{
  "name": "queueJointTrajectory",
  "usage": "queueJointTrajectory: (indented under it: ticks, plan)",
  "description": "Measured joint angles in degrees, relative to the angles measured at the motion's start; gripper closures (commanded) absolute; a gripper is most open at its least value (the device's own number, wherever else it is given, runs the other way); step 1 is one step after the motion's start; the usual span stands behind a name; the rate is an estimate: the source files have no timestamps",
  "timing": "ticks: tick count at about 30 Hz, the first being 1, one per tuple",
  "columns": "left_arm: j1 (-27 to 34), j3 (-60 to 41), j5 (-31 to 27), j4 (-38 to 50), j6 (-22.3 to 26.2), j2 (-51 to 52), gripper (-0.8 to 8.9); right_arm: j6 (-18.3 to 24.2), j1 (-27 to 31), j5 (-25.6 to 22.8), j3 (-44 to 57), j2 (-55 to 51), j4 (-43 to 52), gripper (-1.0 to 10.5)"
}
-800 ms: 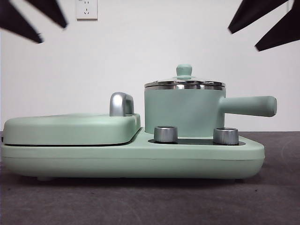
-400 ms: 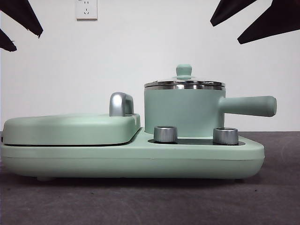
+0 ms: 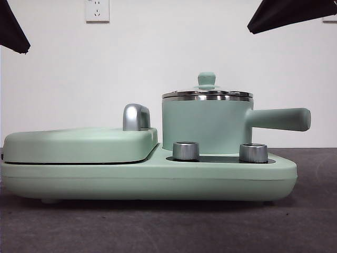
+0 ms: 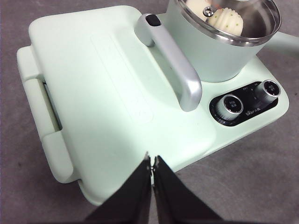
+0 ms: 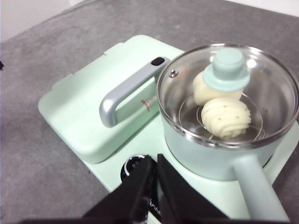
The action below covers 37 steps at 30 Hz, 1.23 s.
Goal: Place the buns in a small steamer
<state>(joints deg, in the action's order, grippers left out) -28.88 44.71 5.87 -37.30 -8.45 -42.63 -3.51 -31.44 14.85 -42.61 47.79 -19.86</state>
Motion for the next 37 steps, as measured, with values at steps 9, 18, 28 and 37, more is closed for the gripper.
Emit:
queueJointTrajectory:
  ticks: [9, 18, 28, 37]
  plan:
    - [0.0, 0.0, 0.0, 0.3, 0.0, 0.0, 8.07, 0.0, 0.0, 0.0, 0.0, 0.0, 0.6, 9.3]
    - [8.3, -5.4, 0.0, 11.3, 1.4, 8.3, 8.07, 0.0, 0.0, 0.0, 0.0, 0.0, 0.7, 9.3]
    - [24.6, -22.9, 0.0, 26.8, 1.1, 25.4, 8.07, 0.0, 0.0, 0.0, 0.0, 0.0, 0.8, 9.3]
    - [28.4, -37.5, 0.0, 29.4, 1.4, 38.6, 8.07, 0.0, 0.0, 0.0, 0.0, 0.0, 0.8, 9.3]
